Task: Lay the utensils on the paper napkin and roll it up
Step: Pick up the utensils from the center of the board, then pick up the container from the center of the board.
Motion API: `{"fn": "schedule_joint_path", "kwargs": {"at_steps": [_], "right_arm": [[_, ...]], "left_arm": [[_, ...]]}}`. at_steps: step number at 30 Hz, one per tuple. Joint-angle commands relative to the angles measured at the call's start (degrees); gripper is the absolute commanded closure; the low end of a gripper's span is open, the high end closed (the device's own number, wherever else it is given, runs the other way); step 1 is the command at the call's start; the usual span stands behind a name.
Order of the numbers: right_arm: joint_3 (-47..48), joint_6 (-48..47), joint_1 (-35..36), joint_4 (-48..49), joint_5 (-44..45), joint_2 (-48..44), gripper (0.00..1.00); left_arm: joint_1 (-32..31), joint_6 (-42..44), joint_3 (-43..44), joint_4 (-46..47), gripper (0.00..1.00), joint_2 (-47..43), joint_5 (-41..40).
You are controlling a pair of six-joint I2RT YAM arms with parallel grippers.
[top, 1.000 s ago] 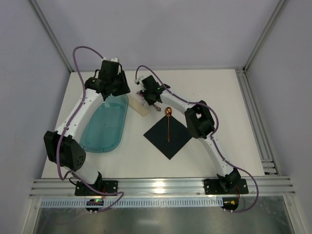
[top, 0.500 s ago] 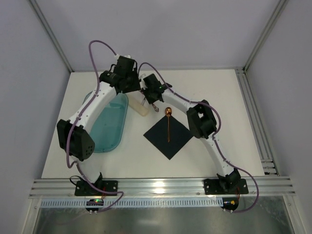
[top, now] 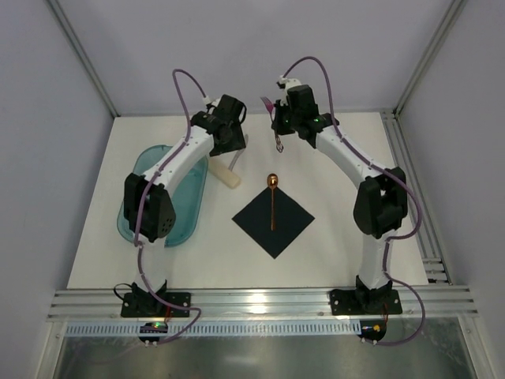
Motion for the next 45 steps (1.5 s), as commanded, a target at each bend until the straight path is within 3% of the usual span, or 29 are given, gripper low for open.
{"fn": "schedule_joint_path", "kwargs": {"at_steps": [1,9,33,38,45], "right_arm": [[-10.35,4.94,0.15,5.61,-1.80,-8.06,0.96],[-27.17,5.47,0.23,11.96,-1.63,-22.84,0.96],[-38.07,2.74,0.23,12.92,0.39,-34.35,0.96],[-37.82,2.74,0.32,12.40,0.66,-34.80,0.96],[-37.20,3.36,0.32,11.34,0.31,-35.50,0.96]], "left_arm": [[-1.11,-4.19,4.02,-3.38,0.32,4.47,-3.07],[-1.28,-10.96,7.27,-6.10,0.27,11.07,-5.61],[-1.37,-15.27,1.31,-4.62,0.26,18.37,-7.99],[-1.37,-15.54,-1.07,-2.68,0.38,18.02,-7.29],[-1.55,-13.52,-1.69,-1.36,0.78,14.95,-5.88]]}}
